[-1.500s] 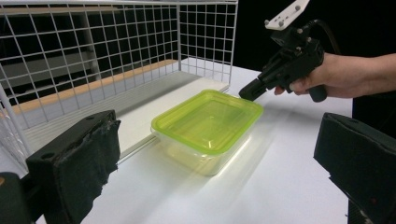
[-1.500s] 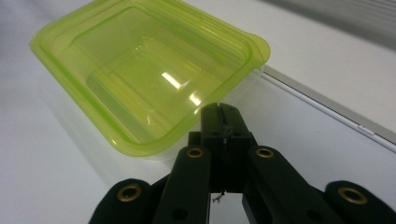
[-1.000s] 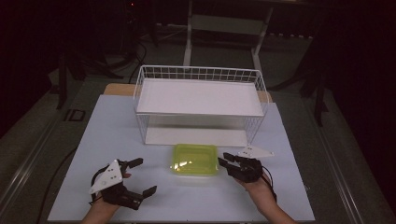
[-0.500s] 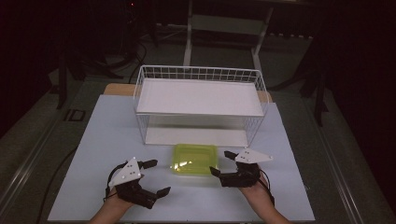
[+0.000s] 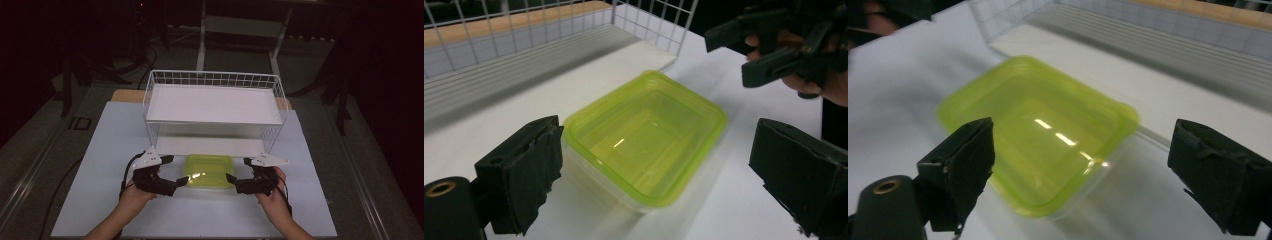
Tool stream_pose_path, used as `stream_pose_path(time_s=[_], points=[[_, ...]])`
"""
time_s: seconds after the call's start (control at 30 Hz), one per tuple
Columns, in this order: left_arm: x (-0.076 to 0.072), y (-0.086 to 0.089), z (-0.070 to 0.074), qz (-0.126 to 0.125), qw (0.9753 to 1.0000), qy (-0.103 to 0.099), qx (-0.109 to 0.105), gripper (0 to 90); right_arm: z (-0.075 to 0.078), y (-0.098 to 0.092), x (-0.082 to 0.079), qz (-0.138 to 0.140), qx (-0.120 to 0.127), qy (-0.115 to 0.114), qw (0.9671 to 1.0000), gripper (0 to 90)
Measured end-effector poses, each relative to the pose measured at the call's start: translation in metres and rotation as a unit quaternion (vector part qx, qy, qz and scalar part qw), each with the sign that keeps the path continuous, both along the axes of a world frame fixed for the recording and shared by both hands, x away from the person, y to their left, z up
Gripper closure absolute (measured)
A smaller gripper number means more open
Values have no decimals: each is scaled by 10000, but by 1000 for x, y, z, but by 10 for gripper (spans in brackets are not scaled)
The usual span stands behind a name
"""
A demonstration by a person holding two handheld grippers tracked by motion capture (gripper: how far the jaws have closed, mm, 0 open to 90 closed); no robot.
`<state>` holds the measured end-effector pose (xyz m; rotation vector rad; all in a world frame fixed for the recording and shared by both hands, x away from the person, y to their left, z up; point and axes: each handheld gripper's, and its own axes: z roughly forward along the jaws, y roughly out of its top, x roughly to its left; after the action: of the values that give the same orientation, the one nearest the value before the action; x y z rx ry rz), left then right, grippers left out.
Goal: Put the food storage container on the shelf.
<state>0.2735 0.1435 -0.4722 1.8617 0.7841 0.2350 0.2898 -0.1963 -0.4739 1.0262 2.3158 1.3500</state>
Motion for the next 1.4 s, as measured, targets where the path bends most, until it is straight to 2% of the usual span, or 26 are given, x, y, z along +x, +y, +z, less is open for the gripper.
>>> stream_pose_path(time_s=[0.1, 0.17, 0.27, 0.33, 0.37, 0.4, 0.47, 0.5, 0.53, 0.57, 0.6, 0.77, 0.8, 0.87, 0.97, 1.07, 1.13, 1.23, 1.3, 1.4], points=[[9, -5, -1, 125, 9990, 408, 128, 20, -3, 3, 2, -215, -31, -13, 9998, 110], [15, -10, -6, 258, 9972, 621, 335, 20, -6, 6, 5, -250, -5, 170, 9995, 111], [22, -13, -14, 289, 9951, 885, 345, 24, -10, 9, 8, -249, -77, 272, 9993, 134], [24, -14, -19, 342, 9940, 994, 300, 75, -13, 11, 10, -253, -71, 362, 9990, 140], [27, -14, -23, 367, 9927, 1116, 267, 80, -16, 12, 12, -292, -71, 468, 9985, 176], [29, -14, -24, 384, 9920, 1177, 263, 80, -16, 12, 12, -292, -71, 468, 9985, 176], [32, -13, -28, 471, 9898, 1334, 179, 155, -18, 12, 14, -318, -83, 549, 9979, 191], [34, -13, -30, 474, 9882, 1450, 97, 157, -19, 12, 14, -334, -104, 596, 9976, 219], [35, -14, -33, 521, 9871, 1506, 171, 182, -20, 11, 15, -335, -104, 650, 9973, 223], [36, -14, -34, 507, 9868, 1528, 159, 244, -21, 11, 15, -377, -123, 685, 9969, 243], [37, -14, -36, 506, 9860, 1587, 96, 281, -22, 11, 16, -351, -126, 755, 9964, 249], [41, -14, -44, 529, 9813, 1848, 74, 450, -28, 10, 18, -414, -188, 1037, 9936, 351], [41, -14, -45, 561, 9812, 1844, 133, 486, -29, 10, 18, -428, -209, 1086, 9929, 365], [41, -14, -46, 507, 9815, 1845, 56, 556, -31, 10, 19, -475, -213, 1165, 9918, 416], [39, -14, -45, 562, 9822, 1794, 30, 616, -31, 9, 21, -512, -137, 1298, 9901, 465], [38, -14, -44, 559, 9821, 1798, 36, 630, -31, 9, 21, -530, -29, 1442, 9881, 499], [37, -15, -43, 564, 9825, 1770, 93, 633, -30, 9, 20, -529, -1, 1483, 9875, 552], [34, -15, -42, 569, 9824, 1777, 101, 651, -28, 12, 16, -529, -58, 1404, 9887, 581], [31, -15, -41, 561, 9830, 1743, 88, 663, -27, 10, 15, -553, 1, 1422, 9883, 620], [28, -15, -41, 556, 9826, 1771, 44, 680, -25, 10, 11, -600, -1, 1405, 9883, 647]])
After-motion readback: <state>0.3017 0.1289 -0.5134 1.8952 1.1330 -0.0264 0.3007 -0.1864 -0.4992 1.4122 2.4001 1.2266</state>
